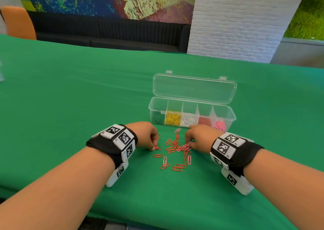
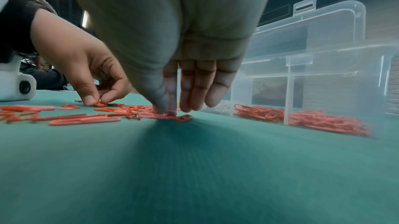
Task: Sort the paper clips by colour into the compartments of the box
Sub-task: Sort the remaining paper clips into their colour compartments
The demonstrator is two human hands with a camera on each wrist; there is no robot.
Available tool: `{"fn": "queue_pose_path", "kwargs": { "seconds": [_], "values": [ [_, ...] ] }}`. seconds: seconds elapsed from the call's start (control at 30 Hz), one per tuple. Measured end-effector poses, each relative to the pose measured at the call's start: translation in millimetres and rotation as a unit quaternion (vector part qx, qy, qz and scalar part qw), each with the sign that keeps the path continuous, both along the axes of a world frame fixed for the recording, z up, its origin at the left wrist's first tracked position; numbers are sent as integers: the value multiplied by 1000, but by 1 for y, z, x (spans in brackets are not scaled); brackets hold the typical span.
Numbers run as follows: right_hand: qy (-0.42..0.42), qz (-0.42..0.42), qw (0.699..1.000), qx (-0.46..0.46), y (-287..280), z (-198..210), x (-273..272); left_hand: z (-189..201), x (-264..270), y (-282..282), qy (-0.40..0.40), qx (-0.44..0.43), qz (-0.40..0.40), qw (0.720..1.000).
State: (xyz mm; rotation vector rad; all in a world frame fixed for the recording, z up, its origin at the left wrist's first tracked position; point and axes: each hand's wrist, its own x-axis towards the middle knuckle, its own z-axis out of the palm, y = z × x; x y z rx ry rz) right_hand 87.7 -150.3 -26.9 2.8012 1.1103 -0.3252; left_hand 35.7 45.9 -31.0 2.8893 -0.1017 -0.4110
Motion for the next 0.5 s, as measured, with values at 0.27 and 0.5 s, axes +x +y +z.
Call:
{"fn": "queue_pose_path", "kwargs": {
  "seconds": [0.27,0.5],
  "values": [
    [-13,-46,998,52,0,2,-2,-1,2,1,-31,-21,0,999],
    [-5,-112,989,99,-4,0,0,0,4,3,-61,-36,43,997]
  ]
}}
